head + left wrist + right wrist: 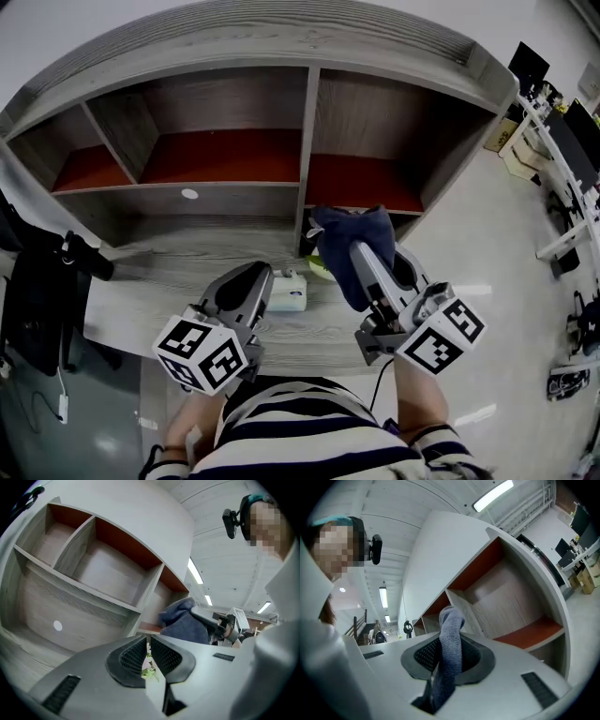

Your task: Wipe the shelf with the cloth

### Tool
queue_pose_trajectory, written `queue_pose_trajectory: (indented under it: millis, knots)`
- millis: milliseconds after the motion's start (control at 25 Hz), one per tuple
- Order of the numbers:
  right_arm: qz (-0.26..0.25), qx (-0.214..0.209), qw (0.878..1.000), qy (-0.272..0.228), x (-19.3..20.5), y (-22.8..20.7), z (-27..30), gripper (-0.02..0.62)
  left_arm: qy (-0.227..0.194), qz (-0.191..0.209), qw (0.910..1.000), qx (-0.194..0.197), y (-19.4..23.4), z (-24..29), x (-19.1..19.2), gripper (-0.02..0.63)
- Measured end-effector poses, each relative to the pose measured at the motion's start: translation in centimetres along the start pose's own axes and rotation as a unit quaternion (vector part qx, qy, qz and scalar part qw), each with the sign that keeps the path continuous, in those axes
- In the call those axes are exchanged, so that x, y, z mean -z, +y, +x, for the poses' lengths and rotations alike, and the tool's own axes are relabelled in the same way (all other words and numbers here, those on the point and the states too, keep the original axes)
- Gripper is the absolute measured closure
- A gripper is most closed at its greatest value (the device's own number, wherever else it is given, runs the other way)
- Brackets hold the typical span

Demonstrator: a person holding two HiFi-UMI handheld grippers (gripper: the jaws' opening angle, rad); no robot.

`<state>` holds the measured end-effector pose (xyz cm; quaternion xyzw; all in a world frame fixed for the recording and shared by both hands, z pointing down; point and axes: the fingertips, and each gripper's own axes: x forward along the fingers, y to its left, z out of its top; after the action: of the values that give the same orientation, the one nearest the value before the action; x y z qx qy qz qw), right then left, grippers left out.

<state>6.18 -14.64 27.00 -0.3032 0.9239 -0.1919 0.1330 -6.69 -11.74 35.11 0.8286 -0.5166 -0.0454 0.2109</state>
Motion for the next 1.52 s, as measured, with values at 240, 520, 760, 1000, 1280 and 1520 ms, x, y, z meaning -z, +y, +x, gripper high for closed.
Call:
queue_pose_trajectory:
  millis: [240, 520, 760, 1000, 1280, 1520]
  knots:
    - [-0.042, -0.071, 0.997, -0.016, -4.4, 1.1, 1.4, 0.515, -0.044, 0.014, 0.9984, -0.031, -1.0, 0.1, -1.8, 0.568]
    - [-0.099, -0.132, 0.984, -0.067, -9.7, 3.8, 3.7, 0.515, -0.051, 0.057, 0.9961, -0.042, -2.1, -0.6, -2.2, 0.568]
    - [-0.126, -0.132, 0.977, -0.111, -12.8, 4.8, 6.4, 0.515, -0.059, 0.059, 0.9958, -0.037, -1.3, -0.7, -3.7, 0.568]
    - [-0.168, -0.094, 0.974, -0.119, -13.3, 4.2, 9.5, 0.515, -0.063, 0.042, 0.9970, -0.017, -0.6, -0.3, -4.6, 0.568]
    - [-0.198, -0.055, 0.974, -0.098, -12.1, 2.5, 12.0, 0.514, -0.051, 0.043, 0.9977, -0.009, -0.2, 0.2, -4.4, 0.568]
    - [-0.212, -0.048, 0.973, -0.079, -10.2, 1.9, 12.4, 0.514, -0.047, 0.042, 0.9980, -0.004, -0.3, 0.6, -4.2, 0.568]
